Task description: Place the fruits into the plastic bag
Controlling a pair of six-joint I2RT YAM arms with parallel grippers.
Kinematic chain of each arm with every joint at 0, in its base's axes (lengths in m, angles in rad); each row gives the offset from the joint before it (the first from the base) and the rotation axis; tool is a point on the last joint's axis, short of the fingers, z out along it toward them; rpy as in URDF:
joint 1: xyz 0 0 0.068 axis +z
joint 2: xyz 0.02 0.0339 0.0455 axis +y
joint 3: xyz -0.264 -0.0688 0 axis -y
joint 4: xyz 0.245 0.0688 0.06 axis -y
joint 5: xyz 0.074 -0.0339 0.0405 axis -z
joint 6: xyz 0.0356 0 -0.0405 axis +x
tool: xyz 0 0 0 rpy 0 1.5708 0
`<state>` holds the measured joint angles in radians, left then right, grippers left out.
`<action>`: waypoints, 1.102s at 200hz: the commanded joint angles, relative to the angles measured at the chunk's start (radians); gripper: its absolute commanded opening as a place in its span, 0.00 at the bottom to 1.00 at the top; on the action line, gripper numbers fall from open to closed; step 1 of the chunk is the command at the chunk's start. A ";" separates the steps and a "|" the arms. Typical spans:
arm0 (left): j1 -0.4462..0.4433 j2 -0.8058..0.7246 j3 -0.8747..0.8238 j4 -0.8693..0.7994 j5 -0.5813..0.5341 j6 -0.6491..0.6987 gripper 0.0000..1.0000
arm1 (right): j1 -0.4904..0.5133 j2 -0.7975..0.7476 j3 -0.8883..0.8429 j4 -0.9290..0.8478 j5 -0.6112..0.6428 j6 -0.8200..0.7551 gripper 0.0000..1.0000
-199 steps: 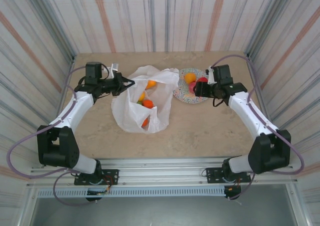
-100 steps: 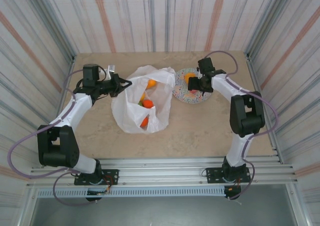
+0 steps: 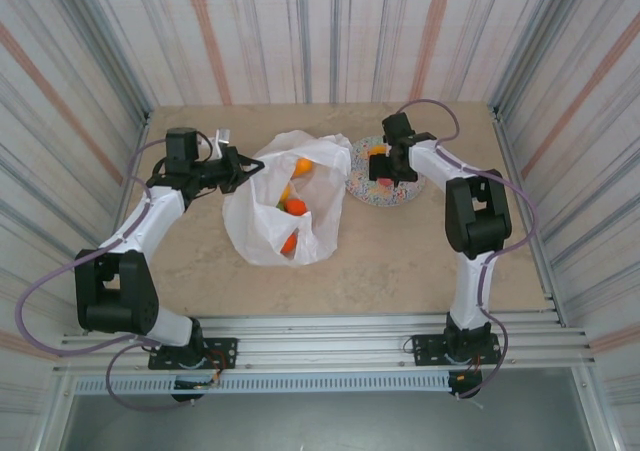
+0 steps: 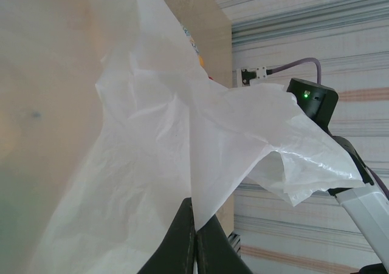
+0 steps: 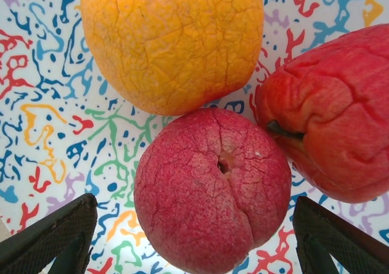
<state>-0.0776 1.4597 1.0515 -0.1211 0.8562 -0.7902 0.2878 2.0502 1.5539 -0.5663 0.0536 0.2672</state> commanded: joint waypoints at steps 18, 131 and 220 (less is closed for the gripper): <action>0.008 0.010 -0.008 0.019 0.029 -0.010 0.00 | 0.015 0.046 0.053 -0.050 0.070 -0.048 0.84; 0.009 0.010 -0.008 0.019 0.027 -0.007 0.00 | 0.023 0.076 0.086 -0.054 0.072 -0.065 0.66; 0.009 0.007 -0.009 0.018 0.027 -0.006 0.00 | 0.028 -0.196 -0.154 0.022 -0.017 -0.031 0.57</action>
<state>-0.0776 1.4597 1.0512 -0.1211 0.8566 -0.7906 0.3096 2.0052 1.4887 -0.5659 0.0841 0.2176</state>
